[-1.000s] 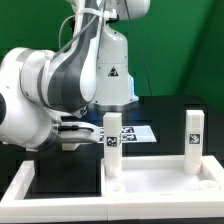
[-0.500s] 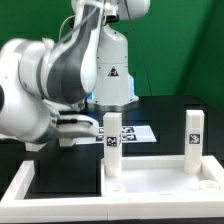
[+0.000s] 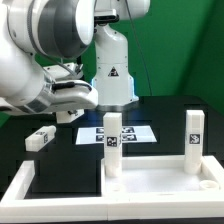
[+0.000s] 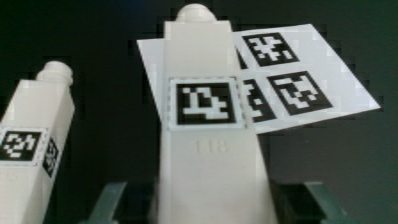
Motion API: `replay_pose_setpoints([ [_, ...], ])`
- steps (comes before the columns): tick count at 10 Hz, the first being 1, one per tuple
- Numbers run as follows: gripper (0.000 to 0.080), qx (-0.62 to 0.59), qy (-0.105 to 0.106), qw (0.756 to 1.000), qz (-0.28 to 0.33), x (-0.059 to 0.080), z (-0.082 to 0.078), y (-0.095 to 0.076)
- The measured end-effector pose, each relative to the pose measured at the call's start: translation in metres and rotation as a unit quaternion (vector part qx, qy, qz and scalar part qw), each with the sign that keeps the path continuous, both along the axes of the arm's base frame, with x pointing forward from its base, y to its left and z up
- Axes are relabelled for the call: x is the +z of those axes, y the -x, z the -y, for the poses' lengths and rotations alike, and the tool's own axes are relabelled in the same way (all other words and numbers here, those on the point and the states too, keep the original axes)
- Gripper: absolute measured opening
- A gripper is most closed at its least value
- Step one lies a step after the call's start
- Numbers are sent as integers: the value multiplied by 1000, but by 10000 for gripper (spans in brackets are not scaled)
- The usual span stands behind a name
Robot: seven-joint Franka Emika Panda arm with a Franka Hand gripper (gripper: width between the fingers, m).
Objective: Assemble desk
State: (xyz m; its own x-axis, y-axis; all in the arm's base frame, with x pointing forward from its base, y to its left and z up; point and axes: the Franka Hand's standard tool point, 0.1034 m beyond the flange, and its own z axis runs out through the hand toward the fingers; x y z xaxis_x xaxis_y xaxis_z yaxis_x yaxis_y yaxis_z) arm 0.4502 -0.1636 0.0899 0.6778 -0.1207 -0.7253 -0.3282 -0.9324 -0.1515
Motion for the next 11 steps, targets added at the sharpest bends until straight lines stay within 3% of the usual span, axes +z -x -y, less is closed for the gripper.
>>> replay_pose_setpoints([
  [2,291,3,8,999,47,14,7,-9],
  [4,291,12,20,993,112,67,18,-49],
  [5,291,11,29,989,143,84,19,-59],
  [8,291,9,73,968,240,68,27,-66],
  [9,291,19,94,957,275,52,31,-72],
  [10,291,22,96,953,286,61,29,-81],
  [11,291,30,109,939,323,83,30,-107],
])
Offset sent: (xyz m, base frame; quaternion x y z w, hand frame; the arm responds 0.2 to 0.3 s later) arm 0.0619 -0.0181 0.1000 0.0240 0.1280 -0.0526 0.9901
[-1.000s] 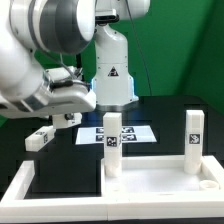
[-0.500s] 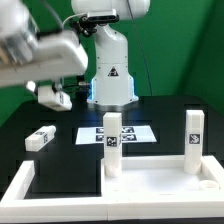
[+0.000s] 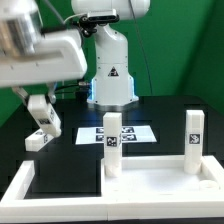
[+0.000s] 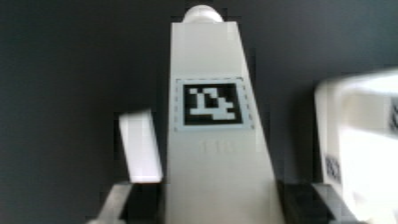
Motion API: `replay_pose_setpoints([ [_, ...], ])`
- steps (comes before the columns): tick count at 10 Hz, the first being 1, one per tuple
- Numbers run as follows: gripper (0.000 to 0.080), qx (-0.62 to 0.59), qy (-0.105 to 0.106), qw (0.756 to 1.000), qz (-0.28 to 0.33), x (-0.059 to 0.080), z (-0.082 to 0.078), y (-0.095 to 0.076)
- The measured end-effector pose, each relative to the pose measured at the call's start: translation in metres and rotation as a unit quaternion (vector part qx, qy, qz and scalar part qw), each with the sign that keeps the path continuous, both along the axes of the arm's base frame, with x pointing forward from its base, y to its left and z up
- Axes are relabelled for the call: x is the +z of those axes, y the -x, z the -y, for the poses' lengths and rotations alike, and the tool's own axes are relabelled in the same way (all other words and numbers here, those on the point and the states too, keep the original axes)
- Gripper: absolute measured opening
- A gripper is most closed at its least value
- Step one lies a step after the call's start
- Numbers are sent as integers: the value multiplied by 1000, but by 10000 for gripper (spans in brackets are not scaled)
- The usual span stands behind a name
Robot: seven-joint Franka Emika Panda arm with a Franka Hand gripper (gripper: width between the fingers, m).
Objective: Assemble desk
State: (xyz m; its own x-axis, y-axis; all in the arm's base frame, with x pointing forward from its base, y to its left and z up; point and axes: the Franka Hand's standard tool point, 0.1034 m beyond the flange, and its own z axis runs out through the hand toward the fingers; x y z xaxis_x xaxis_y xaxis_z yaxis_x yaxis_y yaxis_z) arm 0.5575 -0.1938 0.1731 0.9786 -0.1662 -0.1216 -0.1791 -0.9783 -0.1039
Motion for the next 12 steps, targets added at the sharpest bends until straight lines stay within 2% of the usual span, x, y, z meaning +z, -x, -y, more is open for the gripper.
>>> replay_pose_setpoints([
  [1,291,9,14,999,34,17,-4,-24],
  [2,291,2,28,997,70,30,-15,-45],
  [3,291,-8,44,992,120,40,-35,-63],
  [4,291,-33,48,986,155,44,-59,-65],
  [5,291,-57,53,977,196,45,-93,-64],
  [6,291,-77,63,964,245,41,-115,-65],
  [7,291,-101,63,953,277,28,-146,-60],
  [8,291,-104,65,950,287,11,-164,-50],
  [10,291,-92,70,950,289,12,-159,-51],
  [11,291,-90,71,951,286,8,-160,-50],
  [12,291,-61,83,953,284,-3,-167,-48],
])
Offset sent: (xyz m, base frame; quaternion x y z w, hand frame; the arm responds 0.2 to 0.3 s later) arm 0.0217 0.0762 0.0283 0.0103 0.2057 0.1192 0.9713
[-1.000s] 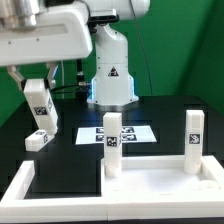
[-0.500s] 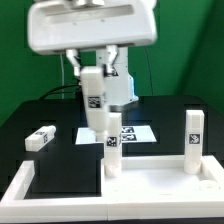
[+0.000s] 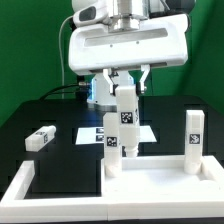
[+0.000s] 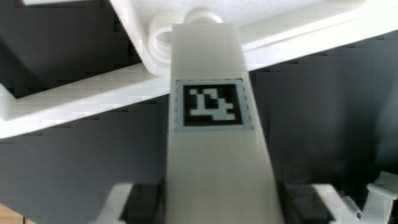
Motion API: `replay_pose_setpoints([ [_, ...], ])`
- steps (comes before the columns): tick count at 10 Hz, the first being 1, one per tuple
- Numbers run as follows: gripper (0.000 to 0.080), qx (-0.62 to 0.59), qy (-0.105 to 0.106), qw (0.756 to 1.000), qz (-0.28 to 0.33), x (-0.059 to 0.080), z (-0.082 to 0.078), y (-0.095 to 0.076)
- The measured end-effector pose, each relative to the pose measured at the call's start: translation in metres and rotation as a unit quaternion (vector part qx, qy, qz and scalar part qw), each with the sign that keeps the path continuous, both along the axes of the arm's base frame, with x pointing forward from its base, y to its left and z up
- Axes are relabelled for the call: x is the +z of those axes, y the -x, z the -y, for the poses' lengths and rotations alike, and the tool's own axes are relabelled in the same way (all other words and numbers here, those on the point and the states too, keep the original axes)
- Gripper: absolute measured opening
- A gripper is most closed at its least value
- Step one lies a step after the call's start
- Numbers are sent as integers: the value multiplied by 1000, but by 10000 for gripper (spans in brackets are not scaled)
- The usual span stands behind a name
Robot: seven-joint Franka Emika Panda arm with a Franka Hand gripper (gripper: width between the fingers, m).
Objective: Assemble desk
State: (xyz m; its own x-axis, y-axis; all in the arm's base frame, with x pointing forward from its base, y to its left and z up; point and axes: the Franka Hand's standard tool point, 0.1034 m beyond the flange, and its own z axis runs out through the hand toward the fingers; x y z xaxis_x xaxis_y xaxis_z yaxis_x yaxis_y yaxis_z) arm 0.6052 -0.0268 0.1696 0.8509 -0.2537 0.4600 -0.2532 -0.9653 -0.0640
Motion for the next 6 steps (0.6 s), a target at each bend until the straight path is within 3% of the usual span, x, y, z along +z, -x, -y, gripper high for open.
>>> replay_pose_setpoints([
  [1,291,32,13,999,-6,-3,-27,-8],
  [2,291,73,29,997,1,1,-61,-29],
  [3,291,80,26,996,7,1,-86,-45],
  [4,291,63,12,998,9,1,-99,-48],
  [6,291,72,17,997,7,0,-97,-48],
])
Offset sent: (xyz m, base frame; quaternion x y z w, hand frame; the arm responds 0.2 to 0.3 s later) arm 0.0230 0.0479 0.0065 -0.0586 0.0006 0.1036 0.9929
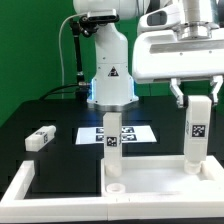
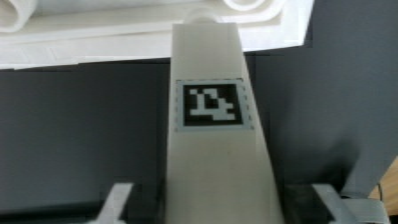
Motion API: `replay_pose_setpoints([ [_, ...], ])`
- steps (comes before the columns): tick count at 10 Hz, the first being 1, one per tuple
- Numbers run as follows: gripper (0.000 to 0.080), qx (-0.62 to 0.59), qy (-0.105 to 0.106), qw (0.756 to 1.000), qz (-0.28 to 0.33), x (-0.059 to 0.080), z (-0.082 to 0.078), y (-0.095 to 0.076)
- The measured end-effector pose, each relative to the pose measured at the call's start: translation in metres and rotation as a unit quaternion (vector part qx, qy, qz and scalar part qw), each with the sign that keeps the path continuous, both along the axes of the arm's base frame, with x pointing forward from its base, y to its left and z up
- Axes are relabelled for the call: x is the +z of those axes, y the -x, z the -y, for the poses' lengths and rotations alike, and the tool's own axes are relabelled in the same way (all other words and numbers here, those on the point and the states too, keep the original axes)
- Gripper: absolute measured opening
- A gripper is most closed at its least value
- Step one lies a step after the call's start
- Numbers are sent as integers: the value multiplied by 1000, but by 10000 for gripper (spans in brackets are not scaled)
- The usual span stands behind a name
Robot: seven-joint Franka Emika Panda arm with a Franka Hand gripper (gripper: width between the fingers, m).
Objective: Assemble desk
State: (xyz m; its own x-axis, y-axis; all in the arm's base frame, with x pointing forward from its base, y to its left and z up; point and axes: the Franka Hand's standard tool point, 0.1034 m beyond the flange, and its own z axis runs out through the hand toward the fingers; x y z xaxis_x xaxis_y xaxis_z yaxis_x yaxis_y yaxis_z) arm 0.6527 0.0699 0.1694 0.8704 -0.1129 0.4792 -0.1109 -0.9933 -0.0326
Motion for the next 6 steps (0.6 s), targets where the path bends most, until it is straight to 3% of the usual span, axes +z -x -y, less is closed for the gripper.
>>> replay_pose_setpoints([
  [2,291,1,-1,1000,1,-1,-3,1],
  [4,291,6,-6,1000,0,-7,-17,3],
  [6,291,8,-5,1000,-5,-17,-23,3],
])
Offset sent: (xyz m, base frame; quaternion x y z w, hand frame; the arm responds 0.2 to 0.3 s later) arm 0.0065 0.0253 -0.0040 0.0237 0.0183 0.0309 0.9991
